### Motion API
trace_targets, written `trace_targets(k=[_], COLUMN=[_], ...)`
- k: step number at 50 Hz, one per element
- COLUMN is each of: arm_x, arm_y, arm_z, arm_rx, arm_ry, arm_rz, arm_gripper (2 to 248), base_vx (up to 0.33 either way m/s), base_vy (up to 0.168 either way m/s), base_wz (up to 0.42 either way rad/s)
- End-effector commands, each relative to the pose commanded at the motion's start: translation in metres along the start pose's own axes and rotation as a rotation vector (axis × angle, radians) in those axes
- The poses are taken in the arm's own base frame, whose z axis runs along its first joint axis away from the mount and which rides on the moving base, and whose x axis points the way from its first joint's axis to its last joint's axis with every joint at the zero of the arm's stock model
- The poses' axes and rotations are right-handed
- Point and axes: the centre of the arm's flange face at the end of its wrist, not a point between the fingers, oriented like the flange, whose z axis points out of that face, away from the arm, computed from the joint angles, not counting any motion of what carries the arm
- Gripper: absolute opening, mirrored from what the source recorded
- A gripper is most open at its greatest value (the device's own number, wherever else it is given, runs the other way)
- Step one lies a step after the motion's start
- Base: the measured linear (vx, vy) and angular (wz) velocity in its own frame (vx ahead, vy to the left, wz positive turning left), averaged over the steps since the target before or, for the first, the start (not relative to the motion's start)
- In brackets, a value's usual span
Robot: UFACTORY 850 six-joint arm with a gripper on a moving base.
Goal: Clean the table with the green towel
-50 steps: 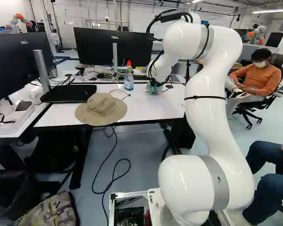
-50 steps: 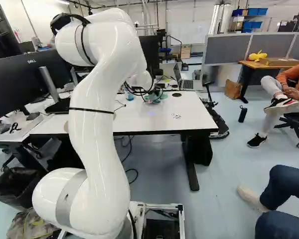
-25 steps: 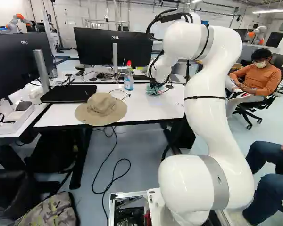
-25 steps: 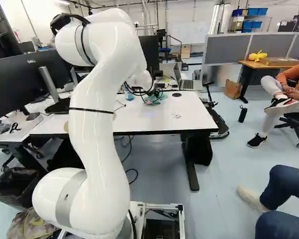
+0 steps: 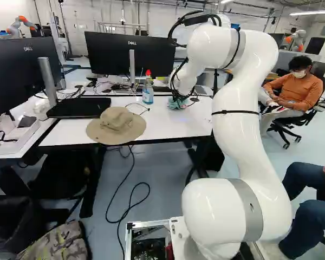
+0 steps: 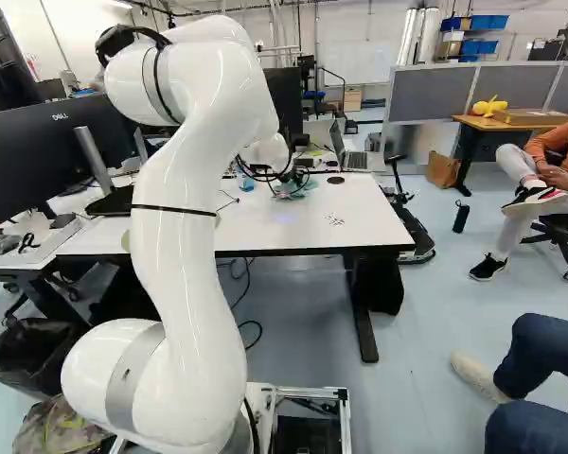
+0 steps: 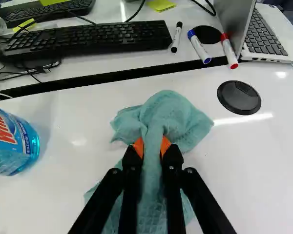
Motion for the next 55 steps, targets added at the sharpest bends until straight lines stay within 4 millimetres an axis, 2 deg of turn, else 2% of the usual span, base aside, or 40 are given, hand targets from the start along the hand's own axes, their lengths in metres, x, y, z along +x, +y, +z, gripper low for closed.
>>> trace_targets(k=[32,55], arm_x=[0.0,0.018], arm_y=[0.001,0.03], arm_z=[0.001,0.025], arm_rx=[-0.001,-0.03], arm_ry=[-0.007,0.023], arm_rz=[0.001,0.029], arm_gripper=[57,57], base_vx=[0.0,0.0], base_vy=[0.0,0.0], base_wz=[0.0,0.0])
